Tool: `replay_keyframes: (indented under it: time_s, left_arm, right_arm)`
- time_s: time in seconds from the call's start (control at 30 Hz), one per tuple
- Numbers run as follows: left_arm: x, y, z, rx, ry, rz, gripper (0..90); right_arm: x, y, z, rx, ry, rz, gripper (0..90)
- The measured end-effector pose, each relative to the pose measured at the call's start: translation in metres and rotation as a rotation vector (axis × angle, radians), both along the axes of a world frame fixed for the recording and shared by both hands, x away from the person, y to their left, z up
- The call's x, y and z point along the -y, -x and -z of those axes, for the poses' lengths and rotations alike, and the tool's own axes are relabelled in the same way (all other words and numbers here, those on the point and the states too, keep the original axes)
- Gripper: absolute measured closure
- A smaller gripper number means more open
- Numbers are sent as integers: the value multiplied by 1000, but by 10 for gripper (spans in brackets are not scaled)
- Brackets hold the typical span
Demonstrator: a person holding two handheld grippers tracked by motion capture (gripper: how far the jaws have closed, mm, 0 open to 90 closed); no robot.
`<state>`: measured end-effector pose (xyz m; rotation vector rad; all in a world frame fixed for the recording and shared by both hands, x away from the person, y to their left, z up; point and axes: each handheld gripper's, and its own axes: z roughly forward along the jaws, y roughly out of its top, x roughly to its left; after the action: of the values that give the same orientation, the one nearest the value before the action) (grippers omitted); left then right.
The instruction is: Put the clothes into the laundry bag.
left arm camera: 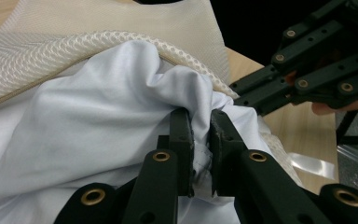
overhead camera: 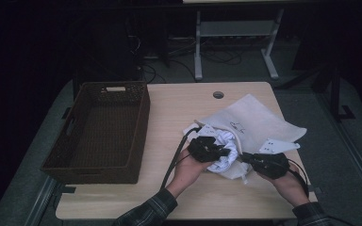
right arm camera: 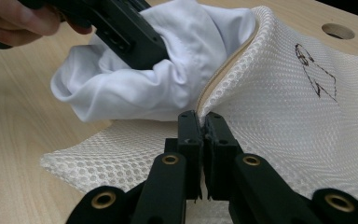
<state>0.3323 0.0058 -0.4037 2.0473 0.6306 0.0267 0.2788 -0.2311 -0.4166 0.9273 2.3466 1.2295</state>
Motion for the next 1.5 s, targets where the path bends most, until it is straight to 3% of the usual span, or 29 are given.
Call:
replay_keyframes:
  time_s: [0.6, 1.5]
  left_arm:
    - [18, -8, 5, 30, -23, -84, 816]
    - [34, -17, 18, 39, -15, -104, 819]
  right_arm:
    - [1, 2, -5, 11, -23, -10, 858]
    - [-6, 3, -14, 27, -61, -44, 863]
